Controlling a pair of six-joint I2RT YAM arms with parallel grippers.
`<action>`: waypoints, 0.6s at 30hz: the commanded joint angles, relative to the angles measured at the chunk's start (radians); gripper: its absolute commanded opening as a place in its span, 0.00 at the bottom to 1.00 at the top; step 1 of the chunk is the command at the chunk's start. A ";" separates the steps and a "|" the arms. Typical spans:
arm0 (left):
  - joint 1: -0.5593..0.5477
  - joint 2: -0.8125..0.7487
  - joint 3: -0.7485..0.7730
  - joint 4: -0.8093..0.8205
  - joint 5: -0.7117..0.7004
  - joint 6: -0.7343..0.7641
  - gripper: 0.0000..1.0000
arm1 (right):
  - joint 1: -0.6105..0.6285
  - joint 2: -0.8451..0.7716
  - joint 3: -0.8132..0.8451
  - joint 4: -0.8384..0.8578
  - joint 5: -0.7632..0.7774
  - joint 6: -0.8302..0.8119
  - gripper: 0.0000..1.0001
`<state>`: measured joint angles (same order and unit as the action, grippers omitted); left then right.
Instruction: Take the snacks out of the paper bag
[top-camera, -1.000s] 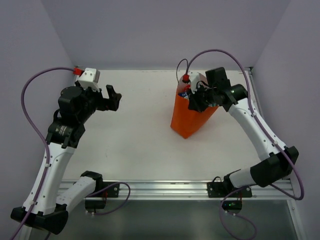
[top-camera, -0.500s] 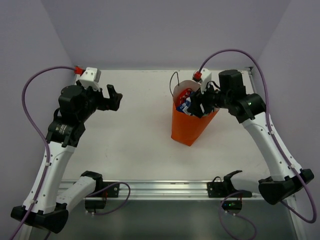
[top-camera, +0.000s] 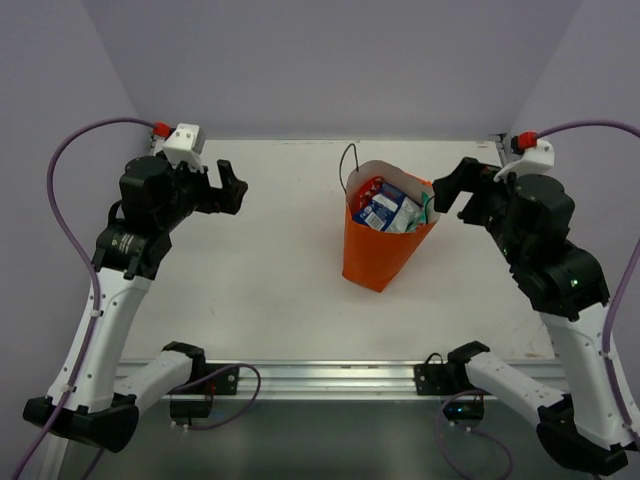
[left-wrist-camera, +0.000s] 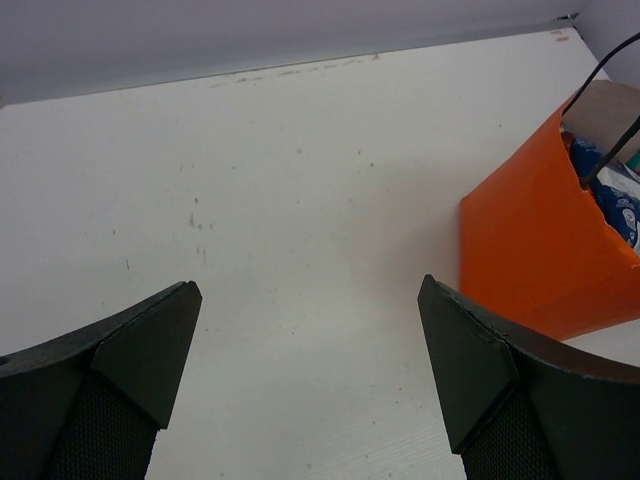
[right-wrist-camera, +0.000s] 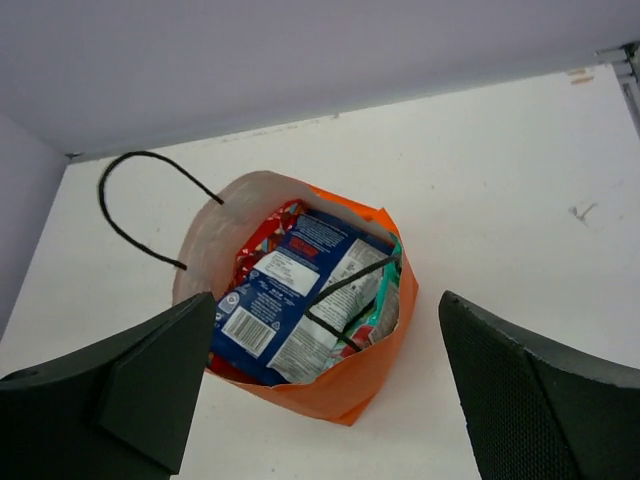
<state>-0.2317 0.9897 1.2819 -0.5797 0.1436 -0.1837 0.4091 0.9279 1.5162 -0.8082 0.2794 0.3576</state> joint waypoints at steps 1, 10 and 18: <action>-0.004 0.007 0.051 -0.040 0.034 -0.010 1.00 | -0.004 0.049 -0.111 -0.039 0.044 0.159 0.95; -0.004 0.009 0.056 -0.055 0.059 -0.008 1.00 | -0.004 0.042 -0.379 0.133 0.021 0.330 0.78; -0.004 0.024 0.074 -0.057 0.103 -0.025 1.00 | -0.029 0.117 -0.406 0.185 0.089 0.353 0.56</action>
<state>-0.2317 1.0096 1.3048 -0.6327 0.2020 -0.1921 0.3965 1.0252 1.1038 -0.6926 0.3099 0.6735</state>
